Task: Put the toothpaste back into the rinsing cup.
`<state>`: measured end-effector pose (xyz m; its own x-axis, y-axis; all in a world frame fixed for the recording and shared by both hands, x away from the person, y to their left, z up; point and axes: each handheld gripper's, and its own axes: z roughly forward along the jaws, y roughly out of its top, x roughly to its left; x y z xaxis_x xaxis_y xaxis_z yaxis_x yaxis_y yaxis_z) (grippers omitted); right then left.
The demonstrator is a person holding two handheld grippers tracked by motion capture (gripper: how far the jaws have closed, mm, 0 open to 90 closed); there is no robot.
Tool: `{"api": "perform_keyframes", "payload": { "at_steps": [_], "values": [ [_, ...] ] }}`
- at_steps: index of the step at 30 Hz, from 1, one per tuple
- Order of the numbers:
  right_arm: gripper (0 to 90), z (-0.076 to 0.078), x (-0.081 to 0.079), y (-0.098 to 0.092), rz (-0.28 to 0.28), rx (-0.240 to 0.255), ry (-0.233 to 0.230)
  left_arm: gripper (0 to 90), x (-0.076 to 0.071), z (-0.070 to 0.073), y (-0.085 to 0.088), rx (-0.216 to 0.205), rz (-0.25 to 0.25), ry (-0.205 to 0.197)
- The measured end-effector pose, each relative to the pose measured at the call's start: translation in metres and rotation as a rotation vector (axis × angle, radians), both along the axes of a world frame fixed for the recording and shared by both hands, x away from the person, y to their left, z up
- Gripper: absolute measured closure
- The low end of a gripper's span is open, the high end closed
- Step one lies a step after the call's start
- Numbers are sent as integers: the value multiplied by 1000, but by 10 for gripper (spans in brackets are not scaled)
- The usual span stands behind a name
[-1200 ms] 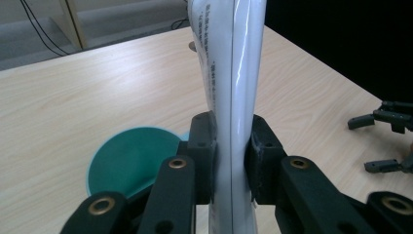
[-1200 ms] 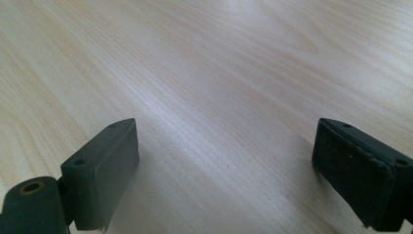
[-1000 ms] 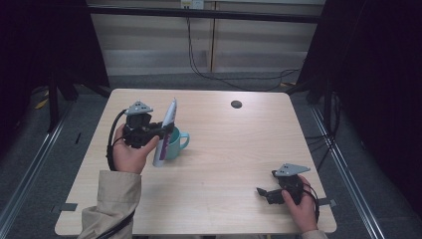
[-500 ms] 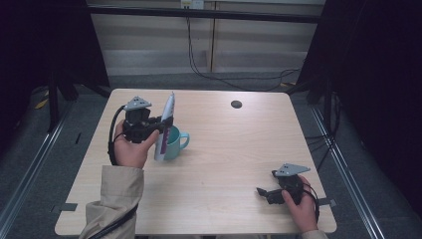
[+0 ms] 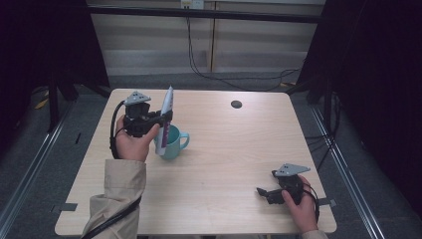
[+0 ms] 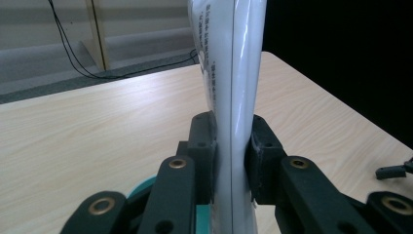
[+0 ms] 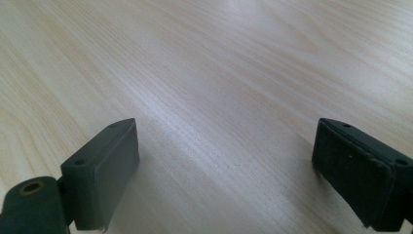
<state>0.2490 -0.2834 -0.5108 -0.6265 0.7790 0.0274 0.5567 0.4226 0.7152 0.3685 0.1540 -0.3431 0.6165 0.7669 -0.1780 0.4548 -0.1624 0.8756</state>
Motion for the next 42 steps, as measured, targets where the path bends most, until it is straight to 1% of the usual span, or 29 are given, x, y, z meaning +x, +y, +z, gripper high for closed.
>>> {"api": "perform_keyframes", "payload": {
  "at_steps": [3,4,12,15,17,20,21,22,24,27,29,31,32,33,34,35,42],
  "values": [
    [94,0,0,0,0,0,0,756,2,0,-1,3,4,-7],
    [94,0,0,0,1,-1,-1,756,3,0,-1,-10,6,-6],
    [95,0,0,0,1,-1,-1,756,10,1,-3,-3,21,-17],
    [94,0,0,0,1,-1,-1,756,11,1,-3,-11,20,-17],
    [95,0,0,0,1,-1,-1,756,13,2,-4,-3,19,-18],
    [95,0,0,0,1,-1,-1,756,14,3,-5,-11,26,-23],
    [95,0,0,0,1,-1,-1,756,15,4,-4,-3,23,-24],
    [95,0,0,0,1,-1,-1,756,16,4,-5,-9,28,-24],
    [94,0,0,0,1,-1,-1,756,17,6,-5,1,26,-28],
    [95,0,0,0,1,-1,-1,756,19,6,-5,-8,27,-24],
    [95,0,0,0,1,-1,-1,756,20,7,-5,-7,25,-23],
    [95,0,0,0,1,-1,-1,756,22,7,-6,-3,31,-31],
    [95,0,0,0,1,-1,-1,756,23,8,-6,-10,27,-25],
    [95,0,0,0,1,-1,-1,756,24,9,-6,-14,26,-27],
    [95,0,0,0,1,-1,-2,756,24,10,-7,-5,26,-34],
    [94,0,0,0,1,-1,-1,756,25,11,-8,-7,31,-36],
    [95,0,0,0,1,-1,-1,756,29,12,-11,2,26,-46]
  ]
}}
